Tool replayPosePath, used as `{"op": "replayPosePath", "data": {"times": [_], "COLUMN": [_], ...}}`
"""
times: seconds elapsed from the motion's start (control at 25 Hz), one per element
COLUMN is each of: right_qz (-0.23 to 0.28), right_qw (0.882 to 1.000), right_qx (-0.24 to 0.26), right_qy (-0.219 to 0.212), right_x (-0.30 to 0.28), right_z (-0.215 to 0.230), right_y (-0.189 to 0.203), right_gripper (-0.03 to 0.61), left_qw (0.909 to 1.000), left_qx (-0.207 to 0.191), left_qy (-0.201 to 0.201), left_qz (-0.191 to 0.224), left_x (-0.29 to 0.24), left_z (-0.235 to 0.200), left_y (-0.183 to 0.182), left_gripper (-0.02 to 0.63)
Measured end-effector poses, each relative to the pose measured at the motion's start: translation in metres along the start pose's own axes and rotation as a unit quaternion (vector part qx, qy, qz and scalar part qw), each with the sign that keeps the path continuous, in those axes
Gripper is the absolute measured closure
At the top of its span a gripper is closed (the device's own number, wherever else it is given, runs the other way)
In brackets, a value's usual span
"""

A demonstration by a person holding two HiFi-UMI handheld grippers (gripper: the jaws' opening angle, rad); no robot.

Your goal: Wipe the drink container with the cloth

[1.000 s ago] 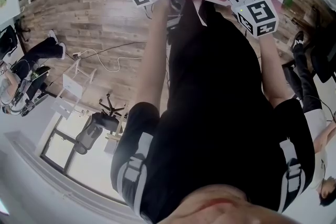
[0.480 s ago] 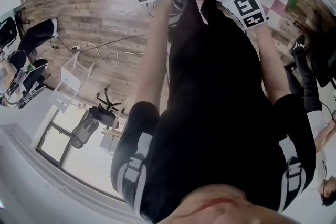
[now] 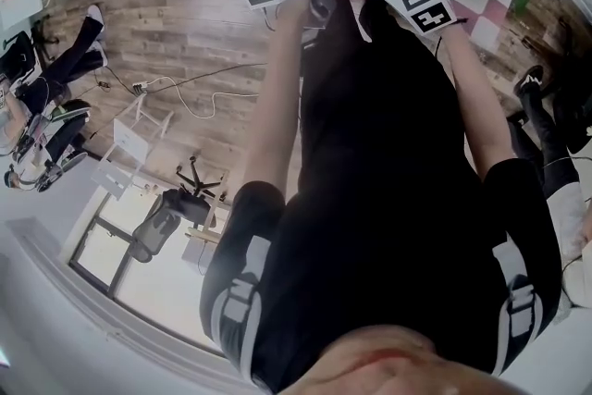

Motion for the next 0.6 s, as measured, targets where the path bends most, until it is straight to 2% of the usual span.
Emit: {"op": "replayPosePath", "data": {"times": [0.24,0.6], "right_qz": [-0.02,-0.034], "right_qw": [0.999,0.994], "right_qx": [0.037,0.101], "right_qy": [-0.012,-0.028], "right_x": [-0.014,-0.034], "right_z": [-0.005,-0.01], "right_y": [0.001,-0.006], "right_gripper": [0.36,0.305], "left_qw": [1.0,0.9997], "left_qx": [0.003,0.018], "left_qy": [0.003,0.001], "left_qz": [-0.005,-0.014], "left_x": [0.001,0.003], "left_z": [0.001,-0.002], "left_y": [0.003,0.003], "left_gripper": [0.319,0.319]}}
Point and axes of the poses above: the fingertips, and each gripper's own axes: x backward along the fingers, z to its right, y out of its underside, the point moved 5 cm from there along x, backward along the fingers, and after that the axes turned 4 degrees about x, right-handed, at the moved point
